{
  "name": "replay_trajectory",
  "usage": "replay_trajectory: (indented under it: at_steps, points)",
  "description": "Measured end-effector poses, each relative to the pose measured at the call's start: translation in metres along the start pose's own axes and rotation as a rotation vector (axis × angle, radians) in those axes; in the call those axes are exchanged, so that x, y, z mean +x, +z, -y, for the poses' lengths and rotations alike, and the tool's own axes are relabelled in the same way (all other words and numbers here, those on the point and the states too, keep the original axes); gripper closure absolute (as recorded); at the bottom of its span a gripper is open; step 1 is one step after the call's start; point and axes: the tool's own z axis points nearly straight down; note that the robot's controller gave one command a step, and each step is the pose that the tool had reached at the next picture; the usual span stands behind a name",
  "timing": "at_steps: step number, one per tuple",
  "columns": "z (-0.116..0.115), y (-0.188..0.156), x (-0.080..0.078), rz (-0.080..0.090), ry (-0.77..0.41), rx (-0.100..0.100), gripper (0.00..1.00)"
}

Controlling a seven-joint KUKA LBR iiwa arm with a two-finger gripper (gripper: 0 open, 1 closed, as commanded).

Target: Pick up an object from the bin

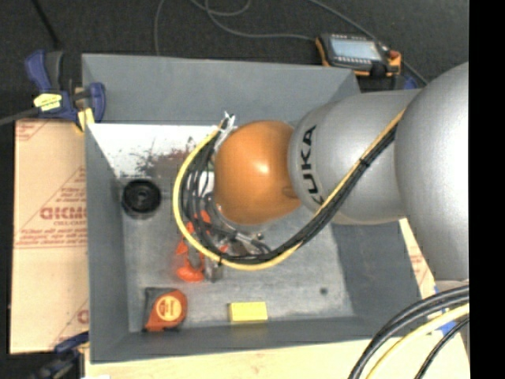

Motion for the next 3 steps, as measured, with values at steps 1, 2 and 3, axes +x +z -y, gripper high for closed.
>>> replay_trajectory:
  at_steps: [1,2,3]
  points:
    - [0.003,0.002,0.029,-0.024,-0.030,-0.008,1.00]
    - [0.025,-0.019,0.009,-0.013,-0.013,-0.002,1.00]
    - [0.033,-0.018,-0.008,-0.011,-0.009,-0.002,1.00]
